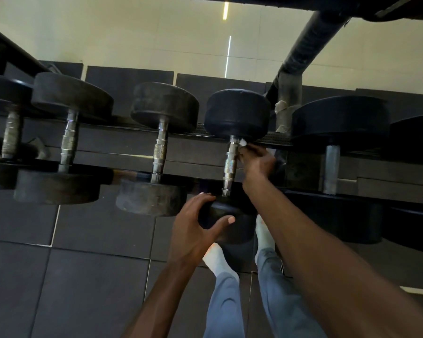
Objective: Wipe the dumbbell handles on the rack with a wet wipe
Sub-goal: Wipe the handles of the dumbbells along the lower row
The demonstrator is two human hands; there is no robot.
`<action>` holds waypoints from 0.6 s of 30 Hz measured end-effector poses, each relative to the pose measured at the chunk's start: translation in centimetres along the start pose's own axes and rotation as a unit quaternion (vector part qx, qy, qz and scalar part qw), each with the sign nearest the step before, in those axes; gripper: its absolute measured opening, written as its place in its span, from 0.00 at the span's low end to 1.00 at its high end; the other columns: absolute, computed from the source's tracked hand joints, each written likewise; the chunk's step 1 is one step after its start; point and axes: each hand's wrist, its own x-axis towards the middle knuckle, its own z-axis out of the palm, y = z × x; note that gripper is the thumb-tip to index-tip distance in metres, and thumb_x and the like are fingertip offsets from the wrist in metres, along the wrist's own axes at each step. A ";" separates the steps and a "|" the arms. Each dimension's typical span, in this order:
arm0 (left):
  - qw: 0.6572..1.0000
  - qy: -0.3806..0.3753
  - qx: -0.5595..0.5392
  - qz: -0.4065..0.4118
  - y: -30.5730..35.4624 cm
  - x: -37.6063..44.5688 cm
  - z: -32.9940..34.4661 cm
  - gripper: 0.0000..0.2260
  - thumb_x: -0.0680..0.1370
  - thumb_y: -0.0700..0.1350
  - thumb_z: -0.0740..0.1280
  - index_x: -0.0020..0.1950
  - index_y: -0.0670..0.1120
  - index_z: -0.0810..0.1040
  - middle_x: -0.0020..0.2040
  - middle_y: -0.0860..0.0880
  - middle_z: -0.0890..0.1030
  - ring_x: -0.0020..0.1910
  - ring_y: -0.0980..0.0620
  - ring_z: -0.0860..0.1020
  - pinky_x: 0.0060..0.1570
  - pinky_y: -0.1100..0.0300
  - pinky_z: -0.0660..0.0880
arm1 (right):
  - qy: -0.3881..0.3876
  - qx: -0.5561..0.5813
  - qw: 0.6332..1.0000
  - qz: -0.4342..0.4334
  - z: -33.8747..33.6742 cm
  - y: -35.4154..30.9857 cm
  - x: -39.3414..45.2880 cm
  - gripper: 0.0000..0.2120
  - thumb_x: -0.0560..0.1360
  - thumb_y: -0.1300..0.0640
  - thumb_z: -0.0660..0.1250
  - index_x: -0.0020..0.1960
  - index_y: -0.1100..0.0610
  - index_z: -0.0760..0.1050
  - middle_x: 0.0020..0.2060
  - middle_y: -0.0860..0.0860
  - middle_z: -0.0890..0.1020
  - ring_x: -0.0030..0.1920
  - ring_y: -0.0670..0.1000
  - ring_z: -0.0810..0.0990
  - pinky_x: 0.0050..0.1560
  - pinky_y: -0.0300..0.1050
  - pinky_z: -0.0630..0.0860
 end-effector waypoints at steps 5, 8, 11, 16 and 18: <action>1.000 0.002 0.006 0.001 -0.3 -0.1 0.0 0.27 0.70 0.63 0.78 0.65 0.53 0.80 0.64 0.59 0.78 0.67 0.63 0.74 0.67 0.57 0.75 | -0.042 -0.176 0.964 -0.197 -1.5 0.6 -1.7 0.05 0.73 0.62 0.75 0.47 0.54 0.87 0.43 0.49 0.86 0.43 0.48 0.84 0.47 0.36 0.78; 1.000 0.001 0.002 0.004 -0.1 -0.1 0.0 0.28 0.69 0.66 0.75 0.64 0.54 0.80 0.63 0.60 0.78 0.67 0.63 0.74 0.67 0.55 0.75 | -0.087 -0.293 0.877 -0.371 -2.3 0.1 -2.1 0.08 0.74 0.63 0.74 0.51 0.55 0.87 0.47 0.51 0.83 0.45 0.45 0.81 0.48 0.27 0.72; 1.000 0.001 0.000 0.005 -0.1 0.0 -0.1 0.28 0.69 0.64 0.77 0.64 0.52 0.80 0.62 0.59 0.79 0.67 0.63 0.74 0.67 0.56 0.75 | -0.078 -0.322 0.844 -0.422 -1.5 -0.8 -1.7 0.06 0.74 0.62 0.75 0.49 0.54 0.87 0.46 0.51 0.82 0.43 0.46 0.80 0.47 0.31 0.73; 1.000 0.006 0.005 0.009 -0.1 -0.1 -0.1 0.26 0.70 0.58 0.80 0.64 0.51 0.81 0.62 0.59 0.79 0.66 0.61 0.75 0.66 0.59 0.74 | -0.208 -0.381 0.777 -0.456 -4.4 0.0 -2.9 0.06 0.75 0.64 0.74 0.49 0.55 0.87 0.45 0.47 0.81 0.42 0.44 0.79 0.45 0.32 0.75; 1.000 0.009 0.005 0.012 0.2 0.0 -0.1 0.25 0.69 0.58 0.80 0.63 0.51 0.81 0.61 0.59 0.79 0.66 0.61 0.76 0.66 0.61 0.74 | -0.319 -0.413 0.725 -0.450 -6.2 1.0 -3.0 0.08 0.74 0.66 0.73 0.47 0.55 0.88 0.43 0.49 0.84 0.42 0.46 0.83 0.45 0.40 0.80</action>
